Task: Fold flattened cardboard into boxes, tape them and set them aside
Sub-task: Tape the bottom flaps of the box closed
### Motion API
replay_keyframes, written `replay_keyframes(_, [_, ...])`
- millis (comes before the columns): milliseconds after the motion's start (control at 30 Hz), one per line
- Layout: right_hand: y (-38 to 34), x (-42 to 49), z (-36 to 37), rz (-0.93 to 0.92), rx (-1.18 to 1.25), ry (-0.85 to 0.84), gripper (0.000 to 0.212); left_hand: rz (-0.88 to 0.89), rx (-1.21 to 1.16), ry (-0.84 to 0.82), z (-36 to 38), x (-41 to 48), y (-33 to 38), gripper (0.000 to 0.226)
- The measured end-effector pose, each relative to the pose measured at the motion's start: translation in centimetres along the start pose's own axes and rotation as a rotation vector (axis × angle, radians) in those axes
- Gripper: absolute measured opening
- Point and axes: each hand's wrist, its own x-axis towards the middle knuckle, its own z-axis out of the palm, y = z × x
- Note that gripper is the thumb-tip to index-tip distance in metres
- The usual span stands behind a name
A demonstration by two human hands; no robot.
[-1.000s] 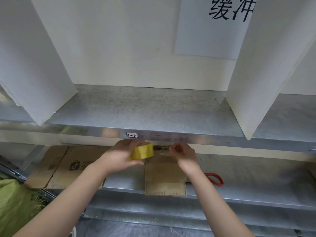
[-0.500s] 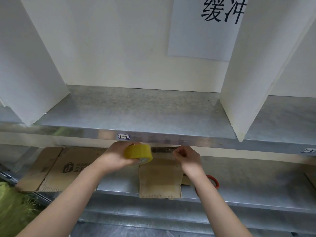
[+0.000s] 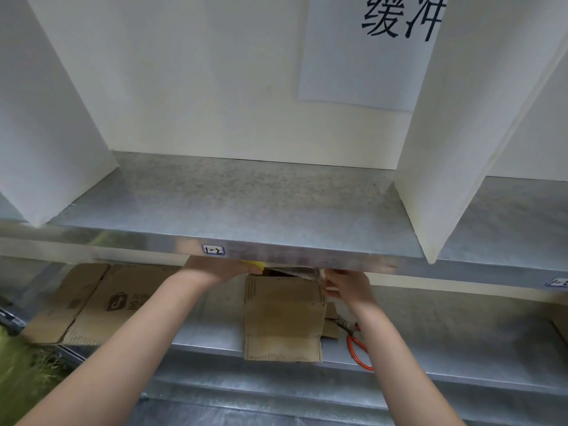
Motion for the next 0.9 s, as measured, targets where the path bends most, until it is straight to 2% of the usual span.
replay_keyframes(67, [0.4, 0.3, -0.4, -0.016, -0.054, 0.001, 0.016, -0.058, -0.048, -0.024, 0.5, 0.6, -0.3, 0.091])
replay_keyframes(100, [0.6, 0.4, -0.6, -0.028, -0.080, -0.001, 0.016, -0.062, -0.043, -0.022, 0.7, 0.7, -0.4, 0.079])
replay_keyframes(167, [1.2, 0.8, -1.1, -0.045, -0.140, 0.007, 0.016, 0.010, 0.203, 0.009, 1.5, 1.2, -0.5, 0.062])
replay_keyframes(233, [1.8, 1.3, -1.6, -0.048, -0.191, 0.019, 0.017, 0.119, 0.489, 0.015, 2.6, 1.5, -0.2, 0.057])
replay_keyframes(367, [3.0, 1.8, -2.6, -0.041, -0.253, -0.022, 0.017, 0.215, 0.705, 0.026, 3.6, 0.5, 1.1, 0.047])
replay_keyframes(500, [4.5, 2.6, -3.2, -0.010, -0.288, -0.030, 0.012, 0.262, 0.772, 0.052, 4.2, 0.0, 1.7, 0.047])
replay_keyframes(733, [7.2, 4.4, -3.6, 0.025, -0.358, -0.051, 0.009, 0.298, 0.745, 0.001, 5.7, 0.9, 1.9, 0.038])
replay_keyframes(900, [8.7, 5.3, -2.8, 0.125, -0.172, -0.061, 0.013, 0.263, 0.640, -0.061, 6.1, 1.4, 1.6, 0.035])
